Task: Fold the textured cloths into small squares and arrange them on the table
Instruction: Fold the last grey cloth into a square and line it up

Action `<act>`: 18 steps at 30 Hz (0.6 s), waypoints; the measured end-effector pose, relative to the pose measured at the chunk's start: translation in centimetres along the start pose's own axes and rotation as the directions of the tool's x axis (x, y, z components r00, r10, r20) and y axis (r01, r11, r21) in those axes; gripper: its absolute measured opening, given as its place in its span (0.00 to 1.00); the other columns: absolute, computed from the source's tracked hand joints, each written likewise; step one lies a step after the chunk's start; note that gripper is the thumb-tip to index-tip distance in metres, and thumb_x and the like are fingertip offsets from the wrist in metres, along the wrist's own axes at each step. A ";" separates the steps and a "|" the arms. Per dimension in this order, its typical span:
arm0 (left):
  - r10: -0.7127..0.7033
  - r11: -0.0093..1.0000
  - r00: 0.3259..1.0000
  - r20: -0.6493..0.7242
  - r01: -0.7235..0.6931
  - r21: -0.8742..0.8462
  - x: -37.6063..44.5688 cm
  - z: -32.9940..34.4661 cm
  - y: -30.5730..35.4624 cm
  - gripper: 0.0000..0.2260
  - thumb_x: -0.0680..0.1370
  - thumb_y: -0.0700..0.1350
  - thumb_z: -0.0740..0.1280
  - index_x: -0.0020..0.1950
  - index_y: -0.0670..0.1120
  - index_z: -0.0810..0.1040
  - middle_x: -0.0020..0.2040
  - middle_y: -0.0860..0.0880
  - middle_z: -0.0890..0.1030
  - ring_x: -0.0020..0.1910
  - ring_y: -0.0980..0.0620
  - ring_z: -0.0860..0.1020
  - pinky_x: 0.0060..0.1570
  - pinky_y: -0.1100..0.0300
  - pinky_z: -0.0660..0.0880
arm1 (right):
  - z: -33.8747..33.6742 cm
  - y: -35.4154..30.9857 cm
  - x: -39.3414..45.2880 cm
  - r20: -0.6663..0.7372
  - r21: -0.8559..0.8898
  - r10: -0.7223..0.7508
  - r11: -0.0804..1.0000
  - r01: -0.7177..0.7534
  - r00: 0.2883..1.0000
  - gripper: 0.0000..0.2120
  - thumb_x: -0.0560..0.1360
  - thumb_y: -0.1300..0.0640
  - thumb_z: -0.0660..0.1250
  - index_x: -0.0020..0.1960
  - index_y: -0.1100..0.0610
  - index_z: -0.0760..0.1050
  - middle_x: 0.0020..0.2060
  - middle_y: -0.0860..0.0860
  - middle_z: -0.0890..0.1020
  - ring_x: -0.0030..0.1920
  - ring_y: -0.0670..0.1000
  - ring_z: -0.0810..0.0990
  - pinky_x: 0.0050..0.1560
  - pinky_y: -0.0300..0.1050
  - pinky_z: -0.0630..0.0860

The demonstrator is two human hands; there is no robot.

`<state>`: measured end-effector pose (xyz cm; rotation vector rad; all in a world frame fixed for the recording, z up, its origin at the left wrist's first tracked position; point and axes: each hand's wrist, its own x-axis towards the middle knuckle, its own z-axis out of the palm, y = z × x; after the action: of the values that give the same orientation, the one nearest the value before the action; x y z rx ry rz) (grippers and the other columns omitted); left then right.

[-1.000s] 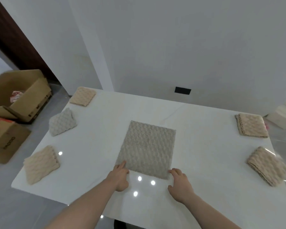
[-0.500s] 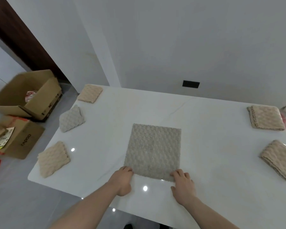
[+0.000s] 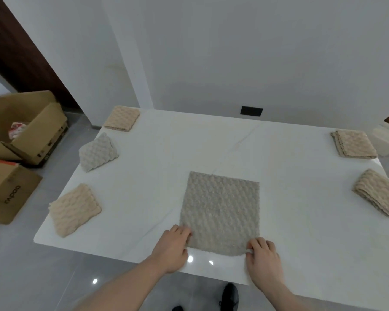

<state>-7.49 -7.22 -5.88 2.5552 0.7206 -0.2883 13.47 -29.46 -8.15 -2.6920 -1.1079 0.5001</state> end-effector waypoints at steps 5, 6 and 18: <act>0.085 0.996 0.982 -0.168 -0.085 0.005 1.5 2.5 -2.0 0.14 0.77 0.52 0.59 0.62 0.57 0.76 0.55 0.60 0.78 0.58 0.55 0.71 0.58 0.59 0.71 | 1.0 2.0 0.8 -0.080 0.042 -0.107 0.993 0.110 0.991 0.05 0.68 0.48 0.65 0.43 0.44 0.71 0.46 0.38 0.74 0.62 0.48 0.74 0.49 0.45 0.71; 0.100 0.995 0.972 -0.213 -0.102 -0.002 1.7 3.1 -2.2 0.12 0.77 0.52 0.60 0.59 0.57 0.76 0.51 0.61 0.77 0.55 0.55 0.70 0.56 0.59 0.73 | 1.2 2.4 1.2 -0.100 0.051 -0.139 0.988 0.145 0.985 0.06 0.67 0.47 0.65 0.43 0.44 0.71 0.47 0.38 0.76 0.65 0.47 0.73 0.52 0.45 0.71; 0.157 0.983 0.868 -0.472 -0.182 -0.007 2.9 7.5 -3.5 0.13 0.72 0.50 0.66 0.55 0.60 0.72 0.64 0.66 0.68 0.66 0.62 0.66 0.63 0.63 0.60 | 5.1 3.8 3.0 -0.394 0.181 -0.230 0.930 0.321 0.890 0.06 0.65 0.51 0.60 0.42 0.43 0.71 0.48 0.36 0.74 0.65 0.32 0.68 0.57 0.37 0.63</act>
<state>-7.44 -7.00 -14.63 2.6378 0.6474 0.4230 15.99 -29.83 -14.74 -2.2405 -1.2028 0.0680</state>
